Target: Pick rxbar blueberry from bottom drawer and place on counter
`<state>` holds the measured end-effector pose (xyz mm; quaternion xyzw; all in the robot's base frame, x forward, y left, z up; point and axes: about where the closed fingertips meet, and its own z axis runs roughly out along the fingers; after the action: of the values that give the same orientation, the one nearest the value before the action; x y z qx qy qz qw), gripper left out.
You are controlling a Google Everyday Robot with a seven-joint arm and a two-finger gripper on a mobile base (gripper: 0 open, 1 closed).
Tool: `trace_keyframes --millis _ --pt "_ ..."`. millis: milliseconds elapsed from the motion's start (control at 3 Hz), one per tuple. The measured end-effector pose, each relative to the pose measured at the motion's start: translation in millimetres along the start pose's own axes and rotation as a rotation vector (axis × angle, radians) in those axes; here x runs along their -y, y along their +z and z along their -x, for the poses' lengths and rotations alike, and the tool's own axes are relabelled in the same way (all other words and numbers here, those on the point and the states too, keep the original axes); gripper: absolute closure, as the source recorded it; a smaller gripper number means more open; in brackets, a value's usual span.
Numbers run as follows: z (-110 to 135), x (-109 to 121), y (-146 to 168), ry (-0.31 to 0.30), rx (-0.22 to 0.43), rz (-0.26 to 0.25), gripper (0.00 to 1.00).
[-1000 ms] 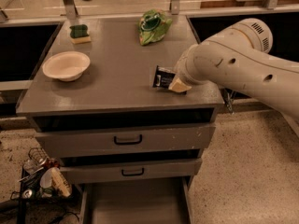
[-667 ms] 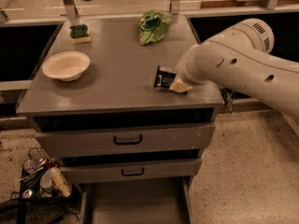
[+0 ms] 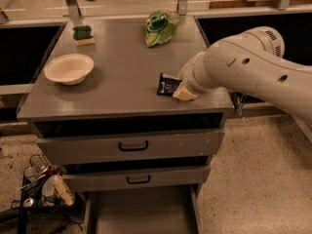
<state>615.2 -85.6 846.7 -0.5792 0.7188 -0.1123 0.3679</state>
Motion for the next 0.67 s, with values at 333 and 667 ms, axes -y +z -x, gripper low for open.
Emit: trace_keyframes --millis 333,667 --pt "0.0 0.0 0.0 0.000 0.000 0.000 0.81" --pt "0.0 0.0 0.0 0.000 0.000 0.000 0.58"
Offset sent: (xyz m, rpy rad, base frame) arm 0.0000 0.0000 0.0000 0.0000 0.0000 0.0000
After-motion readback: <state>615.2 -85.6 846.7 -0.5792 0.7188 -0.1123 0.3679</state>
